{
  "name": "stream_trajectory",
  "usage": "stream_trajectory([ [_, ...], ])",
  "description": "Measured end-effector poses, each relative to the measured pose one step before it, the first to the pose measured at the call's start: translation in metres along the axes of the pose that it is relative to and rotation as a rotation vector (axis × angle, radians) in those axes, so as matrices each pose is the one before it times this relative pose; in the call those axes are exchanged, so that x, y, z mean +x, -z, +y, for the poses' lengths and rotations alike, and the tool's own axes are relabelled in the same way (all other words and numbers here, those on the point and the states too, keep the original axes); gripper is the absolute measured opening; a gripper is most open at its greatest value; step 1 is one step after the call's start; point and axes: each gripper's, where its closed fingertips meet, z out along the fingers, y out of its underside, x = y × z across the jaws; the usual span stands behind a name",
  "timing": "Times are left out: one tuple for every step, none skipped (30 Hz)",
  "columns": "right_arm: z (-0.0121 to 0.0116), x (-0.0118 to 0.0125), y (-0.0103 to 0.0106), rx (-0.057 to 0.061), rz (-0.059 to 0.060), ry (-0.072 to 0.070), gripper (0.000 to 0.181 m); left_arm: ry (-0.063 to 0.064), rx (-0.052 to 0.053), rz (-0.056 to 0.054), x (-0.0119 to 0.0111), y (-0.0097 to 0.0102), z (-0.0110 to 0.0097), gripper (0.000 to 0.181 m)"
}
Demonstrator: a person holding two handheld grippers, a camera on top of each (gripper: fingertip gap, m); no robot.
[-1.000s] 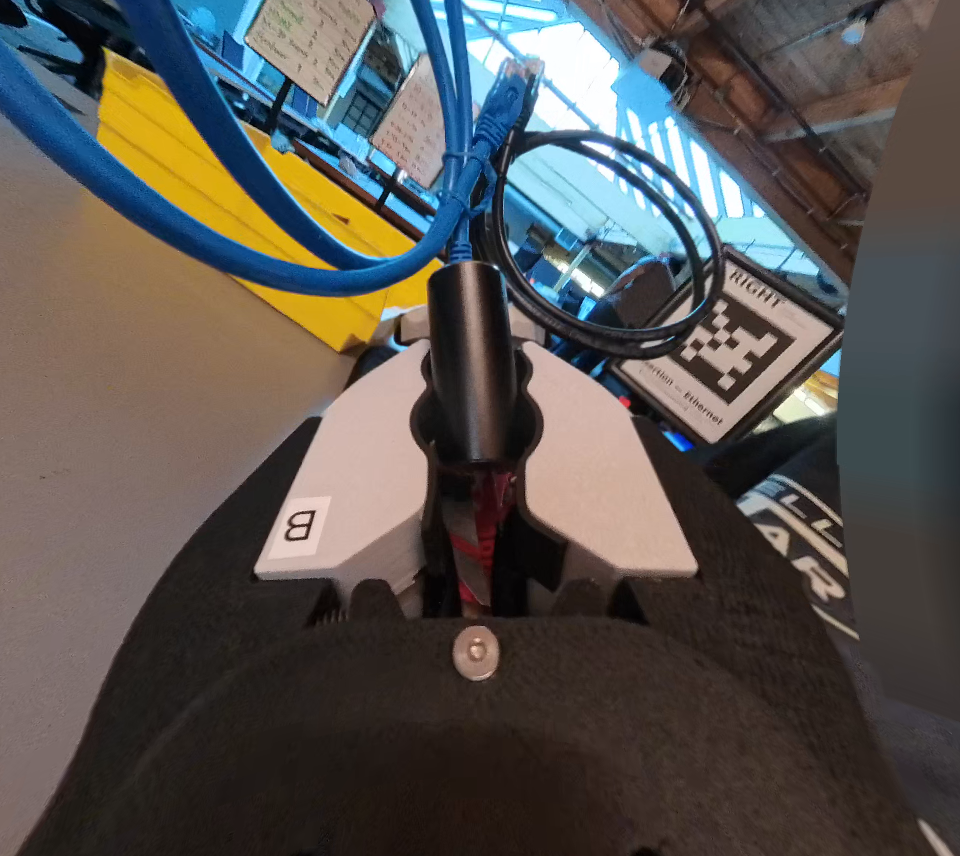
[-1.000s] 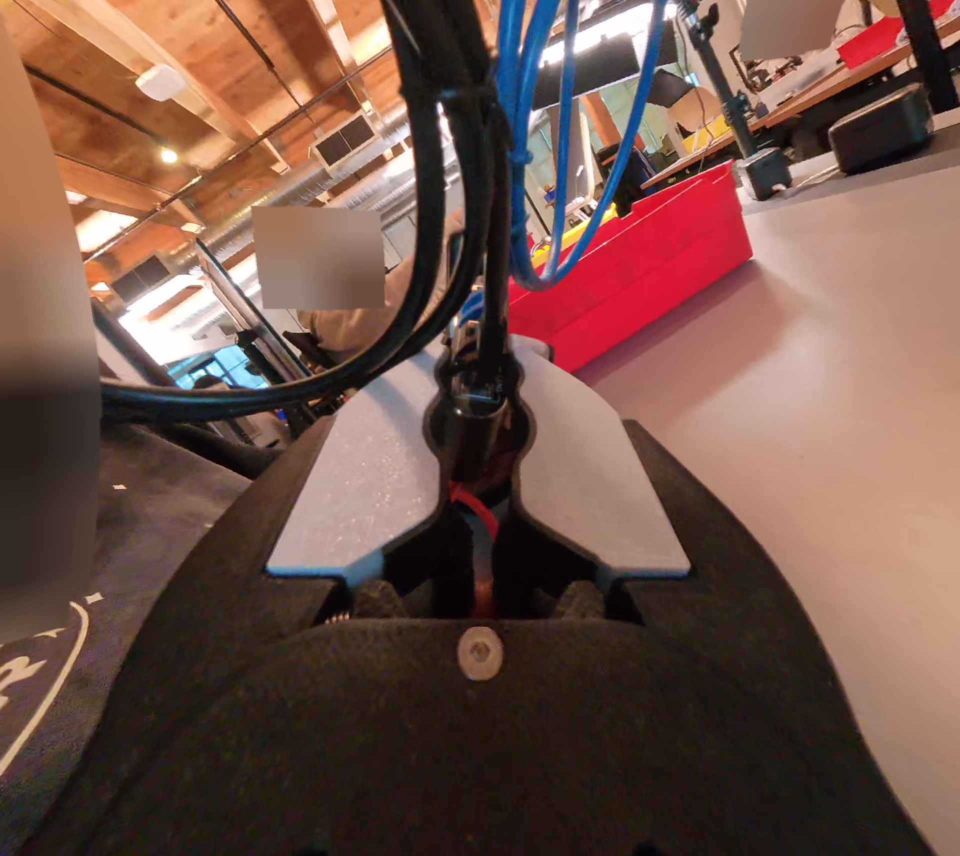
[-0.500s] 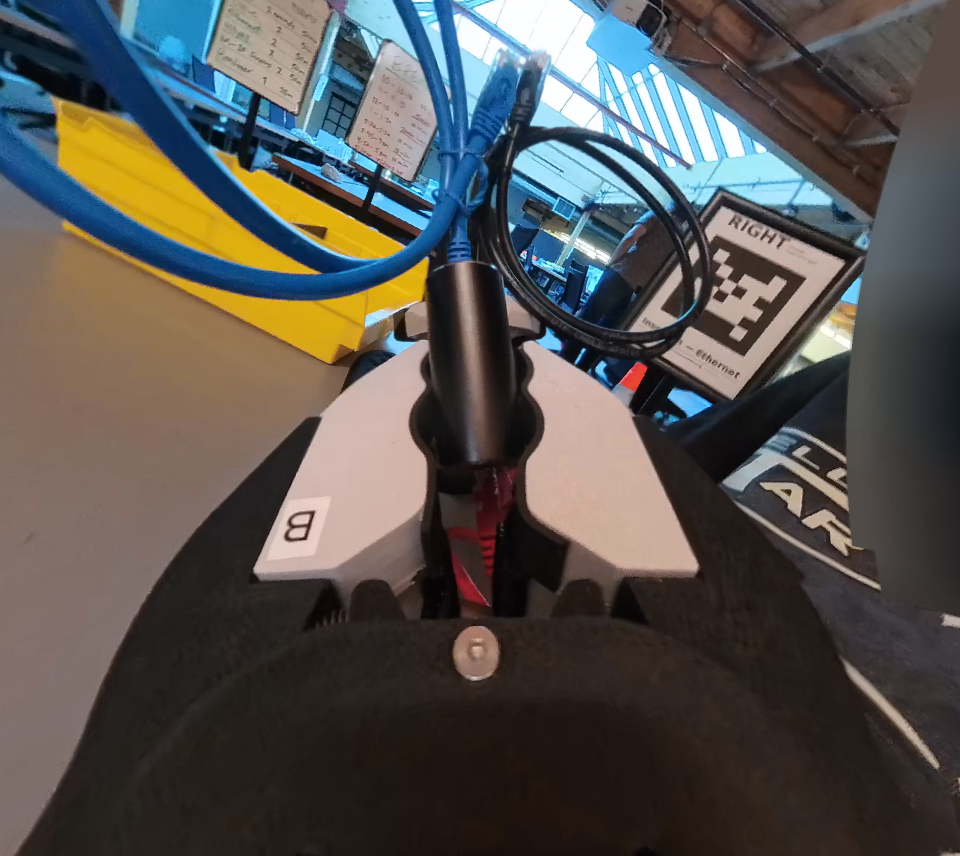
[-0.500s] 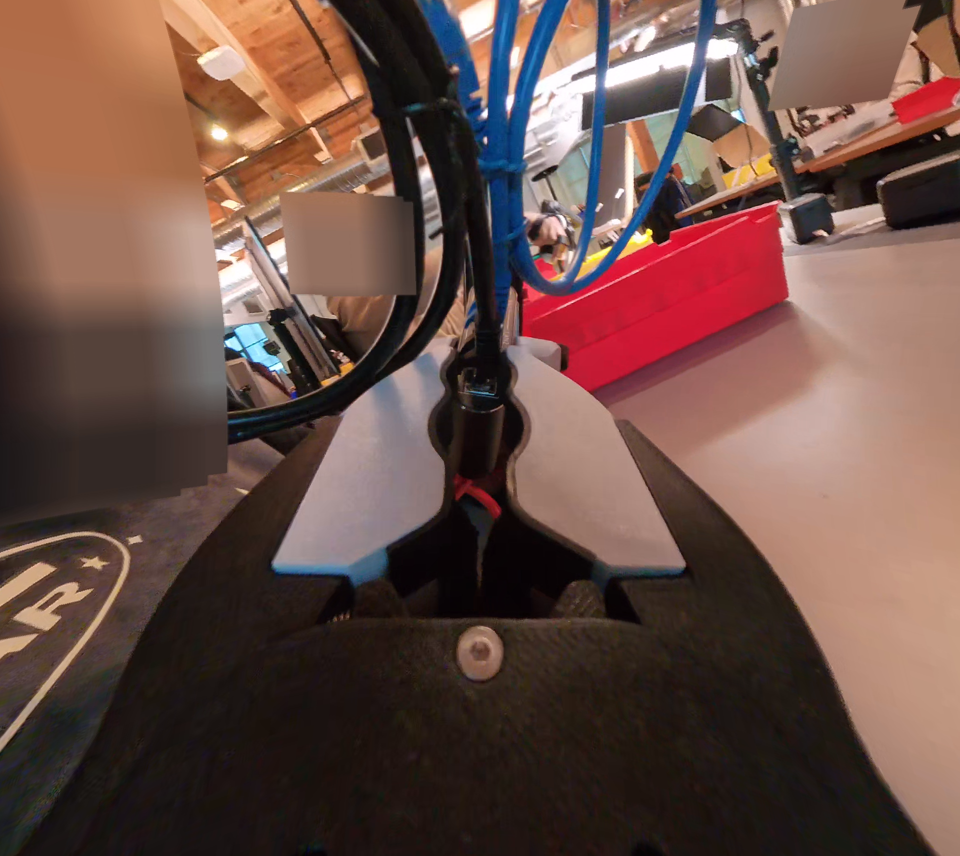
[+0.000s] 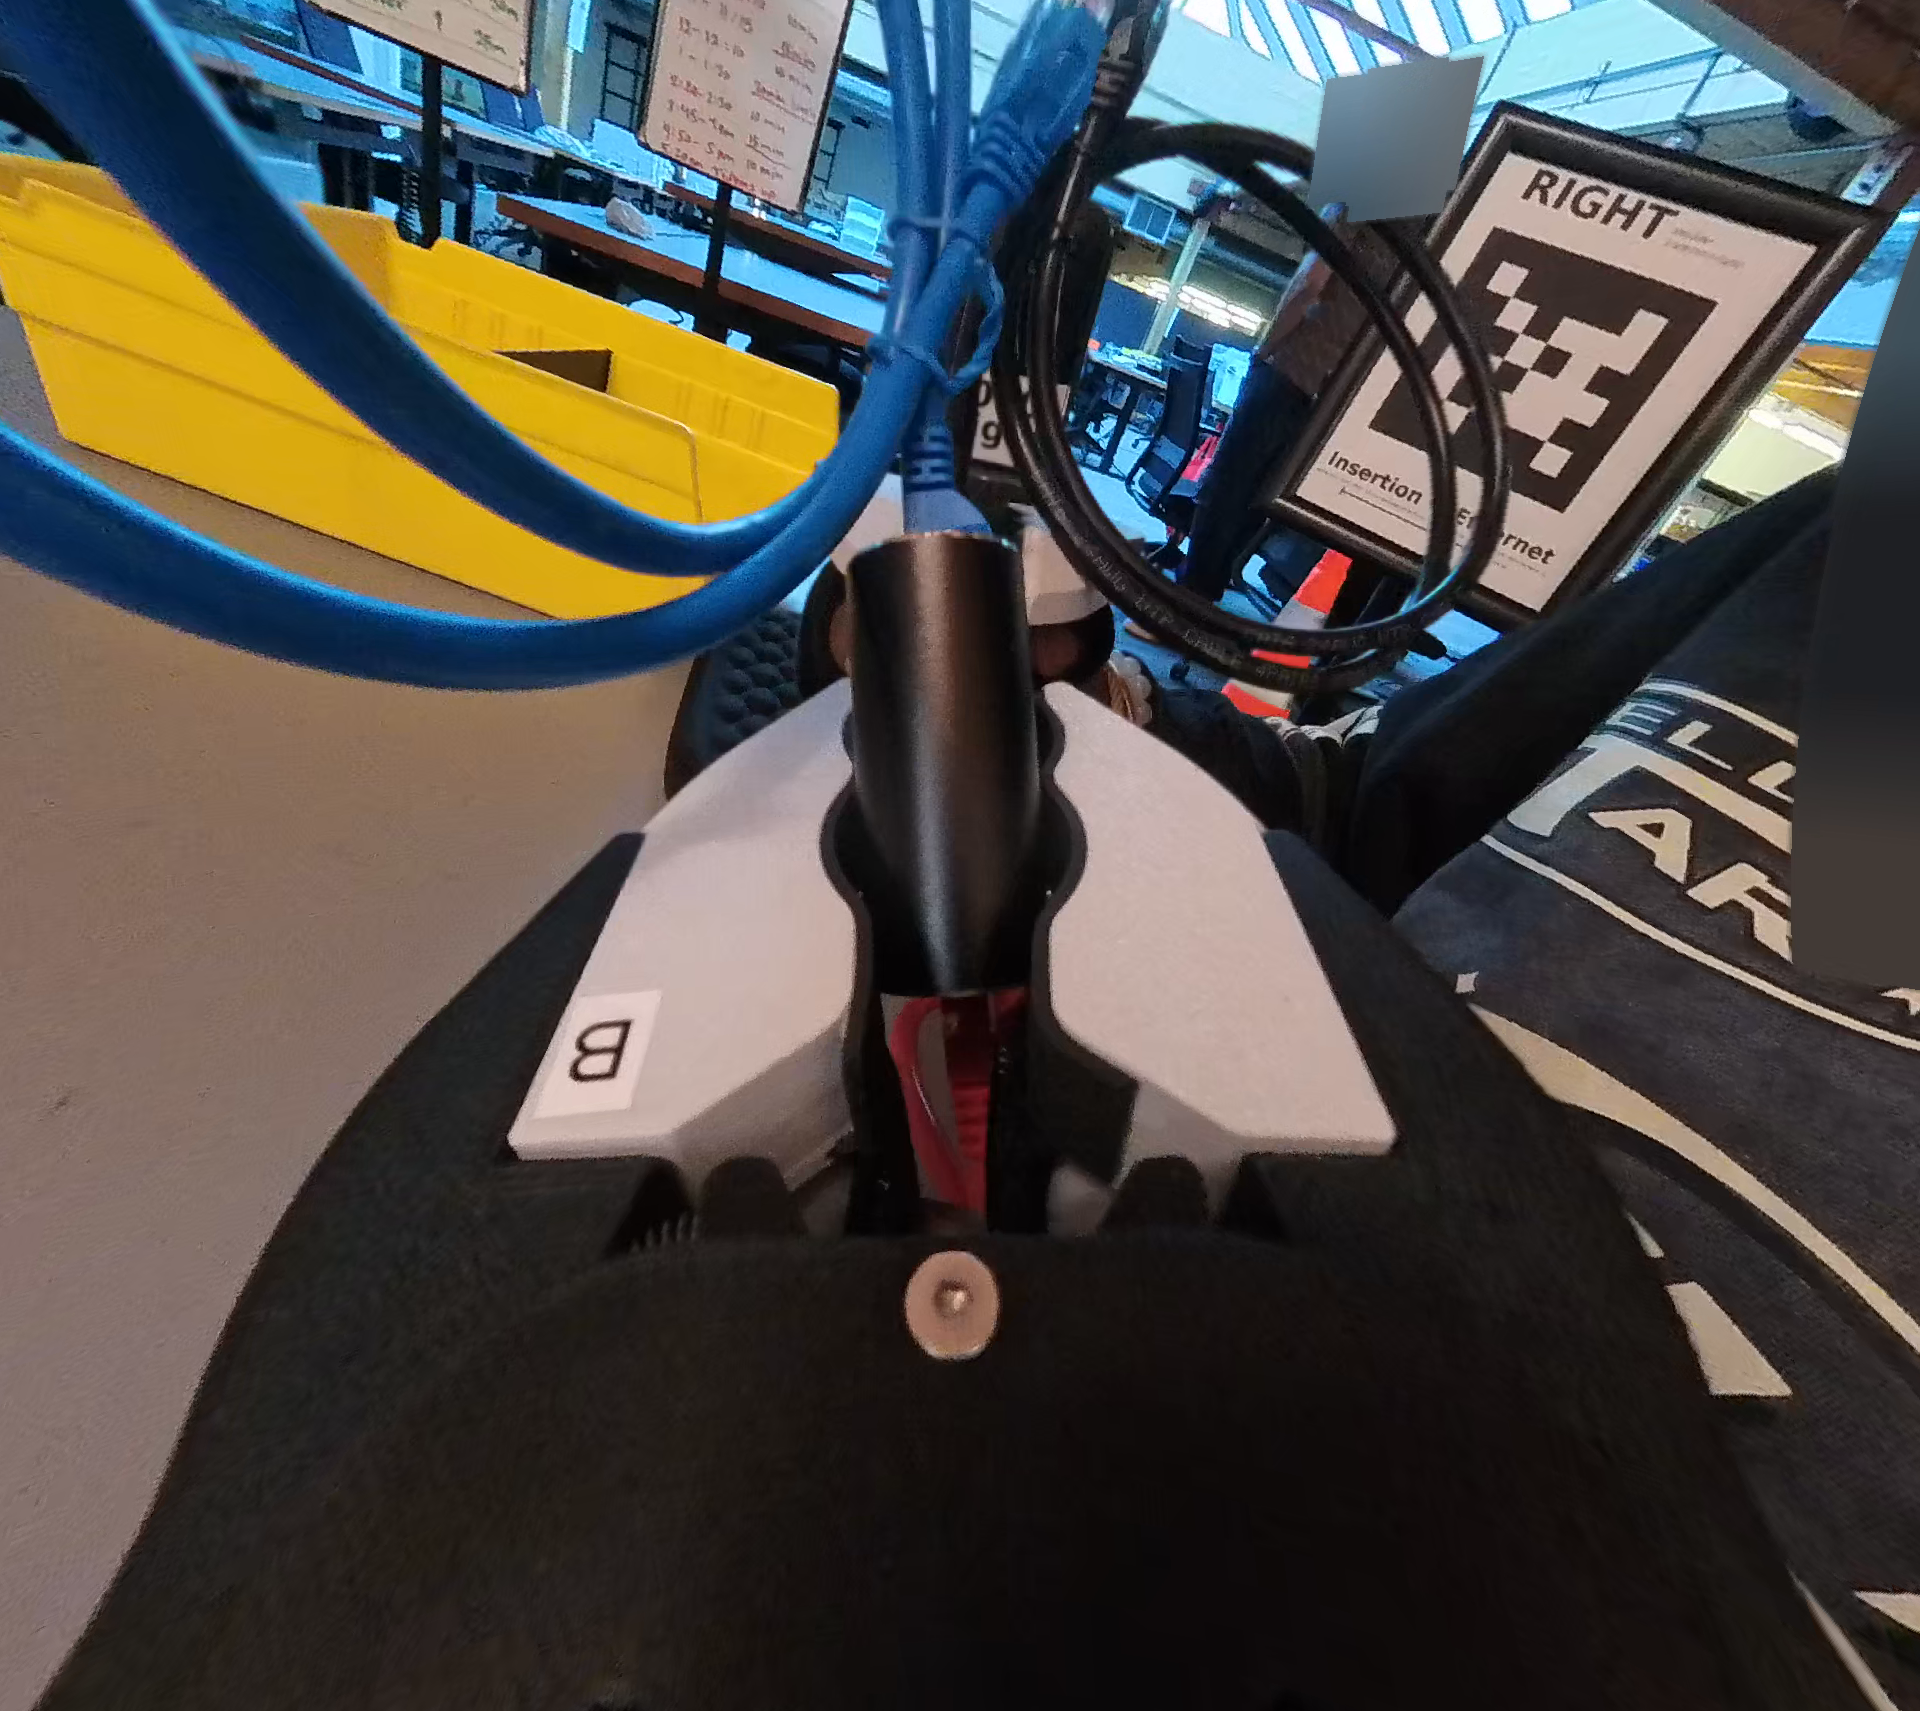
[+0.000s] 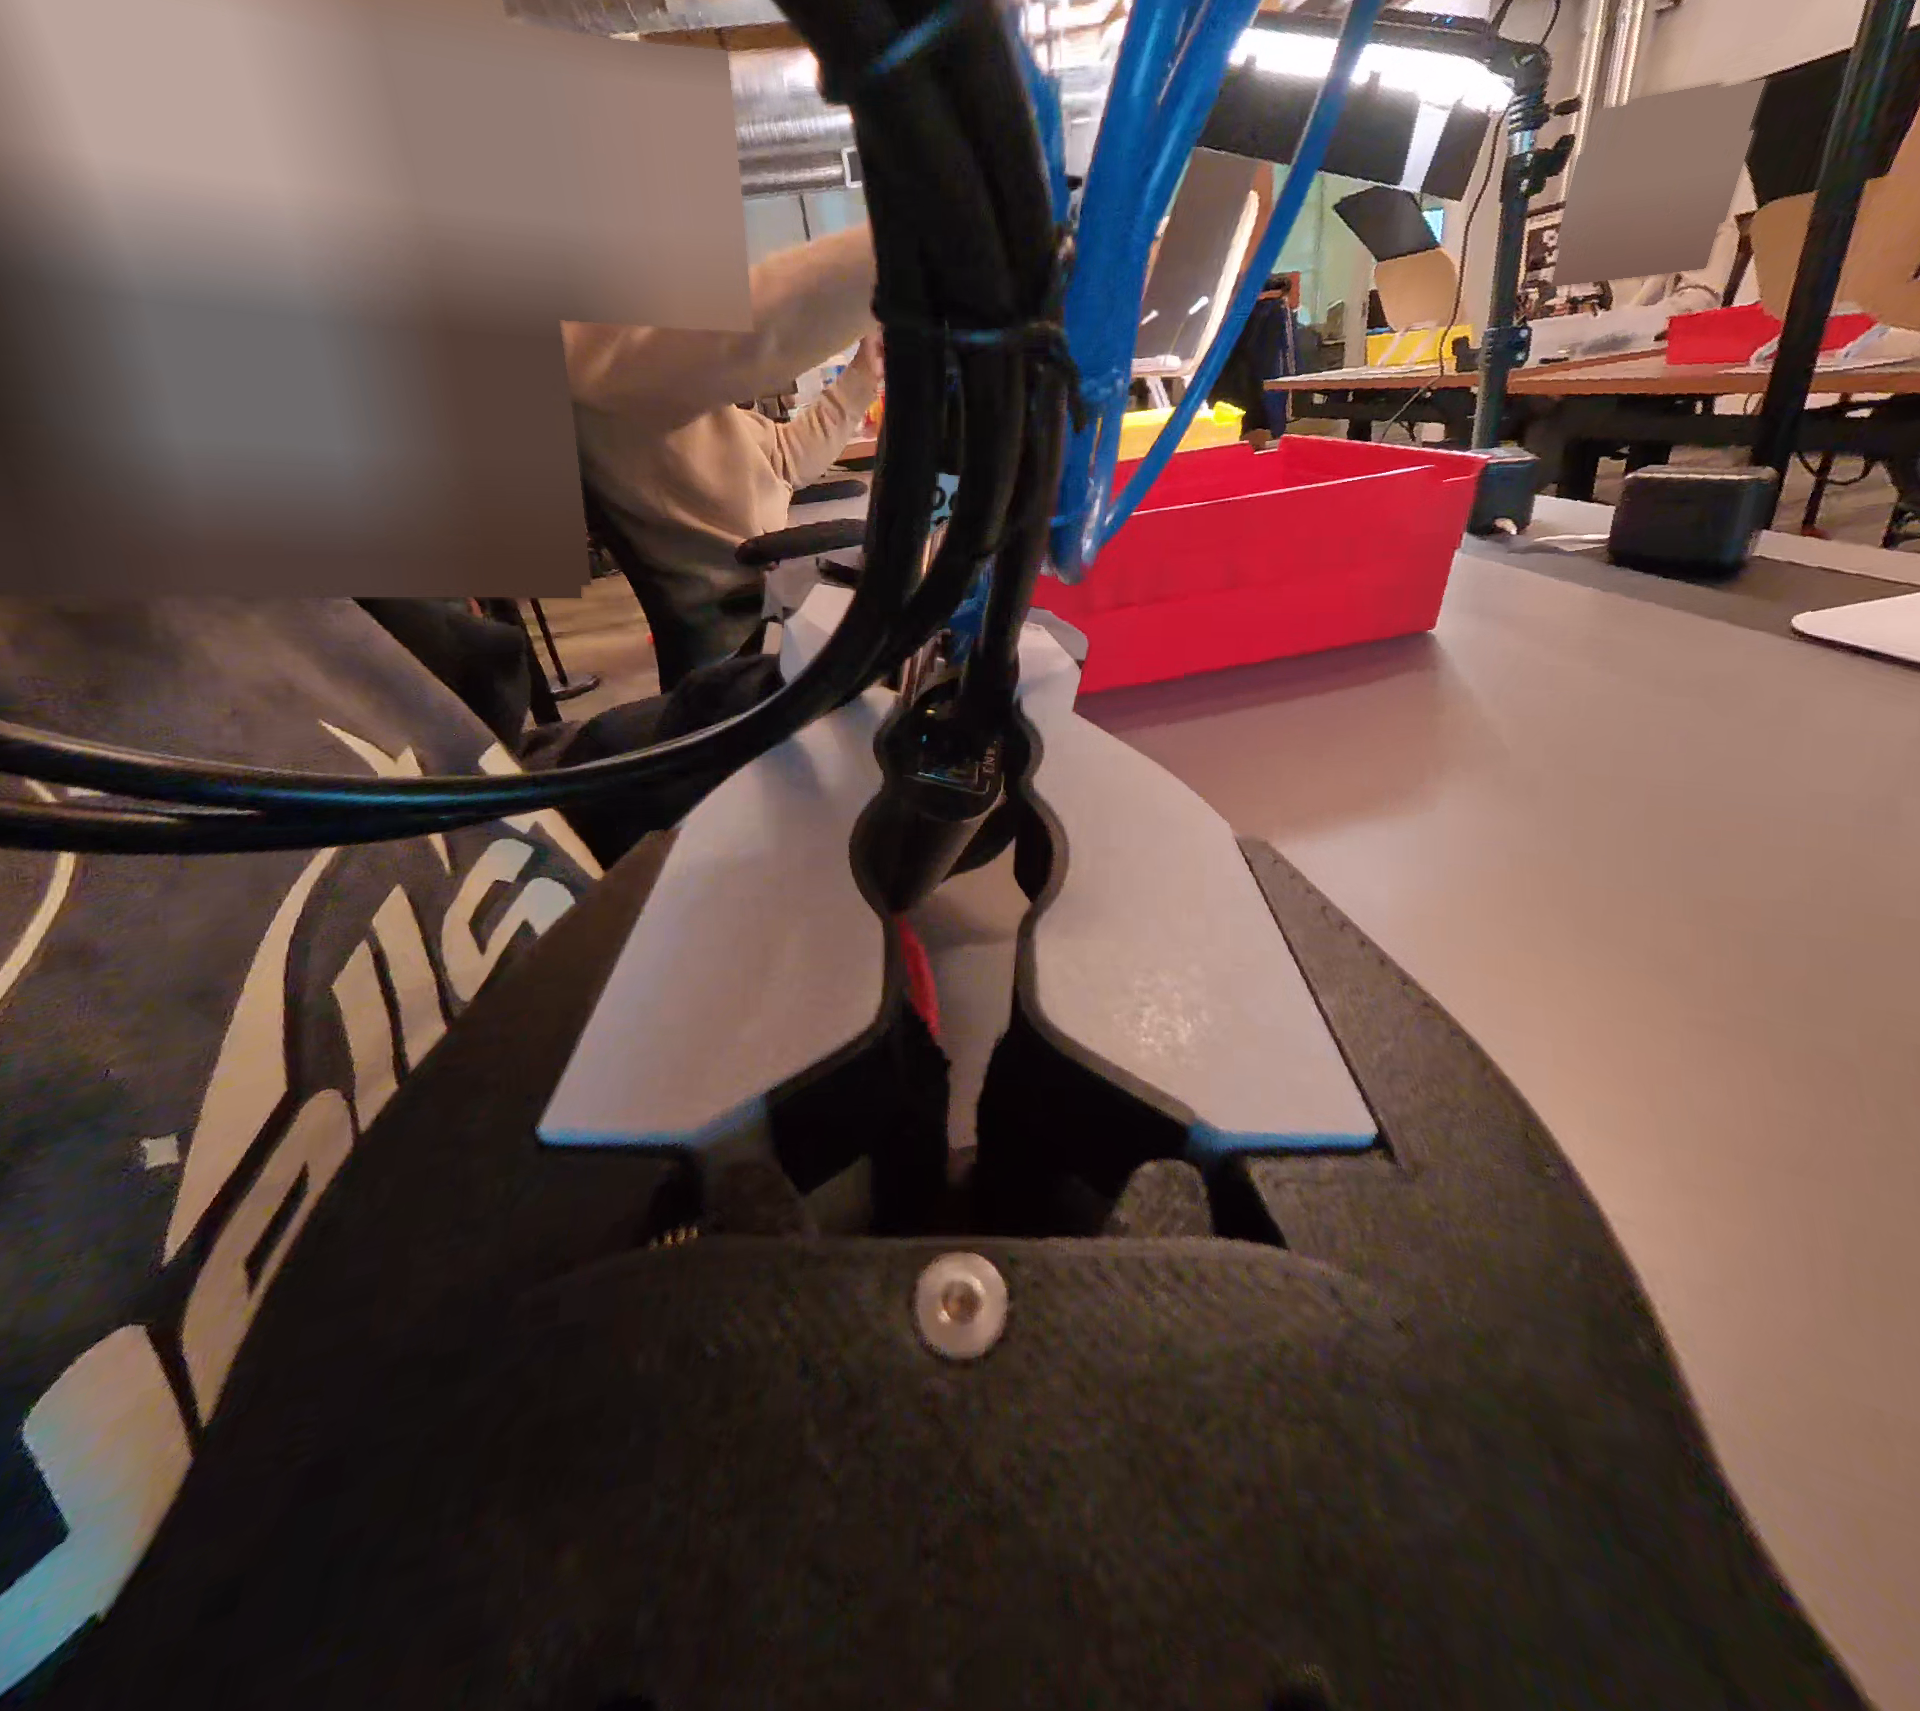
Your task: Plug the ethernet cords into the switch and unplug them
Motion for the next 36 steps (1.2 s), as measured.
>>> stream_trajectory([
  [0.00029, -0.00038, 0.0004, 0.0028, -0.0081, -0.0091, 0.016, -0.0018, -0.0032, 0.0007, 0.00019, -0.00021, 0.00052, 0.027],
  [0.00001, -0.00053, 0.00032, 0.0033, -0.0119, -0.0142, 0.016, 0.0016, -0.0017, 0.0024, 0.00024, -0.00003, 0.00027, 0.027],
  [0.00016, -0.00019, 0.0002, 0.0019, -0.0102, -0.0162, 0.015, 0.003, -0.0011, 0.0025, 0.00016, 0.0, 0.00034, 0.027],
  [0.00033, 0.00049, 0.0002, -0.0014, -0.0021, -0.0099, 0.015, -0.0007, -0.0018, -0.0032, -0.00042, -0.00015, 0.00037, 0.027],
  [0.00056, 0.00093, 0.00008, -0.0056, 0.0059, 0.0016, 0.015, -0.0059, -0.0029, -0.0077, -0.00079, -0.00002, 0.00039, 0.027],
  [0.00065, 0.00156, 0.00028, -0.0095, 0.0168, 0.0164, 0.015, -0.0067, -0.0029, -0.0103, -0.00109, 0.00001, 0.00041, 0.027],
  [0.00099, 0.0024, 0.00019, -0.0127, 0.0279, 0.0313, 0.014, -0.0074, -0.0026, -0.0173, -0.00206, -0.00008, 0.00047, 0.027],
  [0.00136, 0.00243, 0.00006, -0.0168, 0.0326, 0.0402, 0.015, -0.0089, -0.0034, -0.0194, -0.00225, -0.00003, 0.00073, 0.027],
  [0.00158, 0.00228, 0.00002, -0.0195, 0.0334, 0.0469, 0.015, -0.0081, -0.0035, -0.0172, -0.00196, -0.00005, 0.00061, 0.027],
  [0.00178, 0.00193, 0.00023, -0.021, 0.0322, 0.0564, 0.016, -0.0074, -0.0033, -0.0138, -0.00152, -0.00005, 0.00078, 0.027],
  [0.00245, 0.00207, 0.0003, -0.0208, 0.0311, 0.0627, 0.016, -0.0075, -0.0047, -0.012, -0.00128, -0.00017, 0.00085, 0.027],
  [0.00245, 0.00207, 0.0004, -0.0168, 0.0293, 0.0508, 0.017, -0.0097, -0.01, -0.0185, -0.00211, -0.00054, 0.00177, 0.026],
  [0.00098, 0.00127, 0.00021, -0.0037, 0.022, 0.0294, 0.016, -0.0121, -0.0054, -0.0166, -0.00171, -0.00052, 0.00114, 0.026],
  [-0.00044, 0.00066, 0.0, 0.0058, 0.0198, 0.0238, 0.016, -0.0074, 0.0015, -0.0071, -0.00034, -0.00014, -0.00001, 0.026],
  [-0.00003, 0.00131, -0.00015, 0.0009, 0.0261, 0.0309, 0.016, 0.002, 0.0028, -0.0057, -0.00065, -0.0002, -0.00017, 0.026],
  [0.00039, 0.00193, -0.00031, -0.004, 0.0319, 0.0407, 0.016, 0.007, 0.0032, -0.0095, -0.00144, -0.00018, 0.00003, 0.027],
  [0.00041, 0.00214, -0.00035, -0.0049, 0.0332, 0.0453, 0.016, 0.0049, 0.0046, -0.0135, -0.00178, -0.00011, -0.00007, 0.027],
  [0.00002, 0.00159, -0.00029, -0.0009, 0.0253, 0.0281, 0.015, -0.0022, 0.003, -0.0151, -0.00178, -0.00011, -0.00009, 0.027],
  [-0.00045, 0.00027, 0.0001, 0.0039, 0.0111, 0.0117, 0.015, -0.0036, 0.0012, -0.0065, -0.00053, 0.0001, -0.0001, 0.027],
  [-0.00083, -0.00047, 0.00017, 0.0074, 0.0036, 0.0055, 0.015, 0.0034, 0.002, 0.0054, 0.00052, 0.00021, -0.00026, 0.027],
  [-0.00047, -0.00075, 0.00011, 0.0031, -0.0051, -0.0081, 0.015, 0.0067, 0.0016, 0.0094, 0.00084, 0.00037, -0.00012, 0.027],
  [-0.00004, -0.00108, 0.00003, -0.0014, -0.0195, -0.0309, 0.015, 0.0075, -0.0017, 0.0091, 0.0007, 0.00043, 0.00035, 0.027],
  [-0.00009, -0.00186, 0.00034, 0.0011, -0.04, -0.057, 0.015, 0.0066, -0.0036, 0.0148, 0.00155, 0.00068, 0.00065, 0.027],
  [-0.00022, -0.00261, 0.00085, 0.0022, -0.0578, -0.0736, 0.015, 0.0059, -0.0068, 0.018, 0.00234, 0.00047, 0.00116, 0.027],
  [-0.00046, -0.00256, 0.00127, 0.0041, -0.0534, -0.0477, 0.019, 0.0044, -0.0114, 0.023, 0.00343, -0.00036, 0.0018, 0.027],
  [-0.00039, -0.00215, 0.0012, 0.0025, -0.0316, -0.01, 0.022, 0.0064, -0.0146, 0.0245, 0.00366, -0.00103, 0.00225, 0.027],
  [-0.00031, -0.00255, 0.00107, 0.0005, -0.0128, 0.0251, 0.021, 0.0032, -0.0076, 0.0178, 0.00276, -0.00072, 0.00123, 0.027],
  [-0.0003, -0.00185, 0.00082, -0.0025, 0.0034, 0.0428, 0.02, -0.0069, -0.0034, 0.0074, 0.0015, -0.00013, 0.00045, 0.027],
  [-0.00018, -0.00071, 0.00061, -0.0032, 0.0092, 0.0308, 0.02, -0.0113, -0.003, 0.0005, 0.00074, -0.00021, 0.00041, 0.027],
  [-0.00031, -0.00047, 0.00046, 0.0033, 0.0043, 0.0097, 0.019, -0.0043, -0.0003, -0.0029, -0.00004, -0.00027, 0.00012, 0.027],
  [-0.00084, -0.00051, 0.00033, 0.0097, -0.002, -0.0013, 0.018, 0.0004, 0.0017, 0.0034, 0.00063, -0.00028, -0.00019, 0.027],
  [-0.00071, -0.00014, 0.00006, 0.0073, 0.0014, 0.0041, 0.018, -0.0001, 0.0029, 0.0019, 0.00031, -0.00018, -0.00025, 0.027],
  [-0.00014, 0.00068, -0.00042, 0.0, 0.0121, 0.0154, 0.017, 0.0017, 0.0028, -0.0038, -0.00074, 0.0001, -0.00026, 0.027],
  [0.00035, 0.00123, -0.00075, -0.0039, 0.0235, 0.0251, 0.017, 0.0036, 0.0024, -0.0106, -0.00189, 0.00031, -0.00021, 0.027],
  [-0.00003, 0.00139, -0.0009, -0.0019, 0.0285, 0.0257, 0.017, 0.0035, 0.0008, -0.0087, -0.00178, 0.00048, -0.00004, 0.027],
  [-0.0012, 0.00102, -0.00092, 0.0051, 0.0249, 0.015, 0.017, 0.0009, -0.0068, -0.0049, -0.00089, 0.00016, 0.00088, 0.027],
])
